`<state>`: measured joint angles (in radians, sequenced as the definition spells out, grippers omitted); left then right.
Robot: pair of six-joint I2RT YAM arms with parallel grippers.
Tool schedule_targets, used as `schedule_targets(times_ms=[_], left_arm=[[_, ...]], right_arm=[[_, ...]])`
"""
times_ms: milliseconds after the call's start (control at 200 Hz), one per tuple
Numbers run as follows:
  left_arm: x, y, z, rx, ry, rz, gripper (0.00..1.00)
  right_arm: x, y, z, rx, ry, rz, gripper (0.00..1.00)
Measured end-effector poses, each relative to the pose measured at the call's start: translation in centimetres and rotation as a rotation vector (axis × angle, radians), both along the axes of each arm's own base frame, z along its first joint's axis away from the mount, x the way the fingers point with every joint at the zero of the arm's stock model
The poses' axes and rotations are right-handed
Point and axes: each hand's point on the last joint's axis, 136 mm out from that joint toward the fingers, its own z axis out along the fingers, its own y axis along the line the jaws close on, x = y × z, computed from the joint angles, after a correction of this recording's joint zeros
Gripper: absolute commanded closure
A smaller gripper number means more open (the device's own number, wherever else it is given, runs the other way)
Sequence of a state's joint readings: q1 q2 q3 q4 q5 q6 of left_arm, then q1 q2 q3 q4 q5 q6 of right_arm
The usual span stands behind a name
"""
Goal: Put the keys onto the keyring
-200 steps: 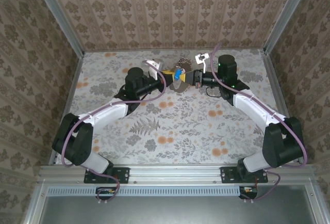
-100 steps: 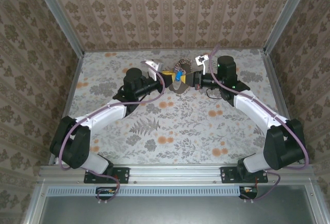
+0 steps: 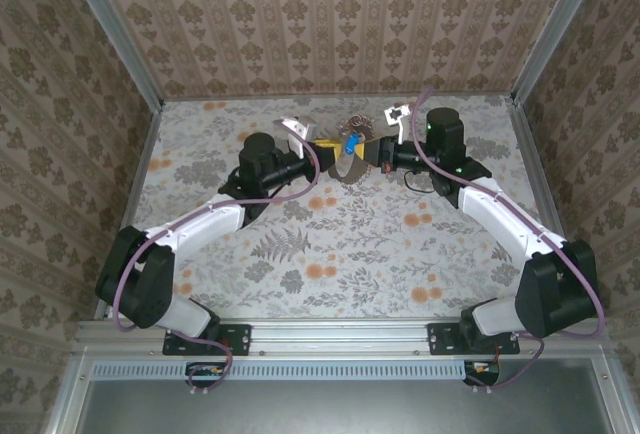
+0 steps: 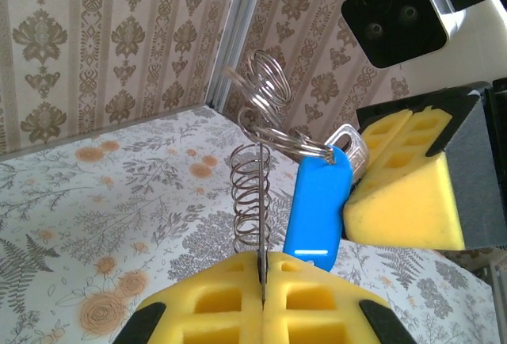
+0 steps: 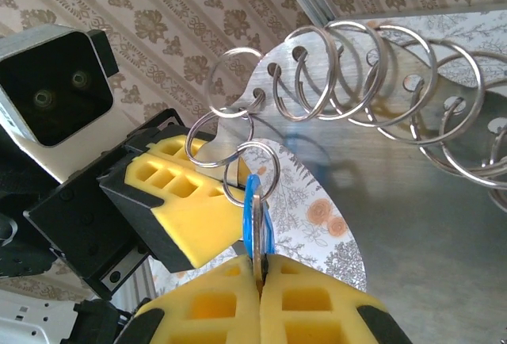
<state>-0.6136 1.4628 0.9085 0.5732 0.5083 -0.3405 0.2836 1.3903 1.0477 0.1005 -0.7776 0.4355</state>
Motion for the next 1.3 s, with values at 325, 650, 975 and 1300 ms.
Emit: schedule_targets(times_ms=[325,650,975,1300], left_arm=[[-0.3,-0.1,-0.3,0.001,0.004,-0.016,1.00],[-0.5,-0.2,-0.3,0.001,0.005,-0.028,1.00],[0.2,0.7,0.9,-0.007,-0.011,0.024,1.00],[0.4,0.7,1.1,0.014,-0.001,0.028,1.00]], right_arm=[[0.0,-0.1,-0.5,-0.018,0.005,-0.006,1.00],[0.2,-0.7,-0.2,-0.011,0.005,-0.015,0.98],[0.7,-2.6,-2.1,-0.020,0.059,-0.083,0.64],[-0.7,-3.7,-1.7,-0.011,0.061,-0.149,0.59]])
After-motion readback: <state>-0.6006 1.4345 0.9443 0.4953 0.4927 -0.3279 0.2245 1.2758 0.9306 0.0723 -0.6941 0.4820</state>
